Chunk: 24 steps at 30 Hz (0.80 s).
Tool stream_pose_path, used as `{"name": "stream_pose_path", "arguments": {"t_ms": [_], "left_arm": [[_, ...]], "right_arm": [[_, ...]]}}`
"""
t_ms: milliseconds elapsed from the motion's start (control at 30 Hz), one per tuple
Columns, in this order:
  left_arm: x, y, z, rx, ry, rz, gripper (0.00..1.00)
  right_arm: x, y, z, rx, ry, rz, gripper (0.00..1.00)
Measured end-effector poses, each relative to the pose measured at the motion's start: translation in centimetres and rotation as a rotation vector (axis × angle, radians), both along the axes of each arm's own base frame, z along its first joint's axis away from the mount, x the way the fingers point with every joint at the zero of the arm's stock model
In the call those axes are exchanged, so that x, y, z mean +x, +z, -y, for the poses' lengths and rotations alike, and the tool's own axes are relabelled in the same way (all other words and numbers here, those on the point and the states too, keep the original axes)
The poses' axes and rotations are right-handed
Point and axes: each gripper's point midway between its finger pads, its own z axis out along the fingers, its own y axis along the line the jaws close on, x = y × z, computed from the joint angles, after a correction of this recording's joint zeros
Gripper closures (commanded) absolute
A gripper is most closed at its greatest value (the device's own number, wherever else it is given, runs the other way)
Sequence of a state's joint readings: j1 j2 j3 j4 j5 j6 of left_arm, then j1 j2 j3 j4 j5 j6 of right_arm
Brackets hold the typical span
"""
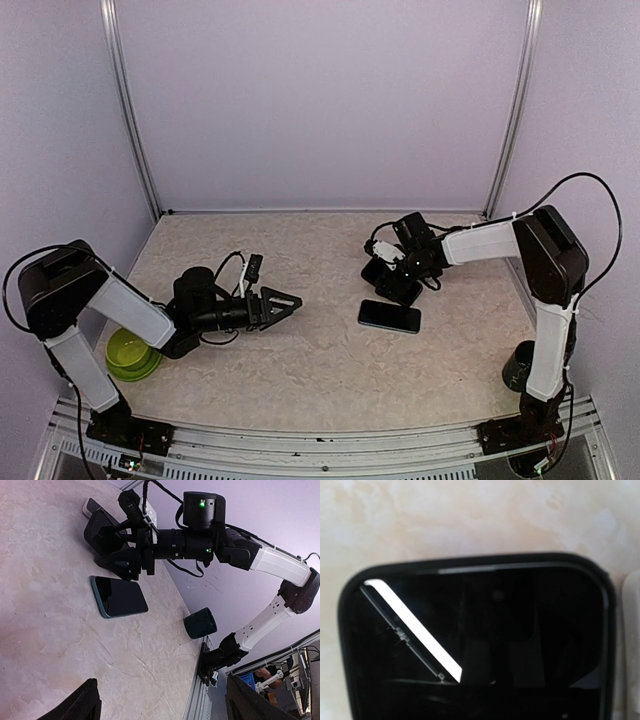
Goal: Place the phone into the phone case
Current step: Place the phone with the phone case at the center of the board.
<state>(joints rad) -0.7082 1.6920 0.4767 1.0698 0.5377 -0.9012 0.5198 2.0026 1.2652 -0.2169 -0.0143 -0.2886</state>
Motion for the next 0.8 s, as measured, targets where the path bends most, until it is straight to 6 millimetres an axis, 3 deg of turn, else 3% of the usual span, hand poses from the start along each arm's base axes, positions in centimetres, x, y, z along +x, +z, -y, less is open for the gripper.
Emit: {"name": "stream_pose_path", "arguments": {"t_ms": [367,800], "left_arm": [[0.1,0.0,0.1,-0.006,0.001,-0.007,0.16],[0.2,0.1,0.1,-0.009,0.002,-0.003,0.17]], "right_arm": [[-0.4,-0.1,0.2,-0.01,-0.014,-0.036,0.42],[1.8,-0.1,-0.2,-0.009,-0.027,-0.016,0.38]]}}
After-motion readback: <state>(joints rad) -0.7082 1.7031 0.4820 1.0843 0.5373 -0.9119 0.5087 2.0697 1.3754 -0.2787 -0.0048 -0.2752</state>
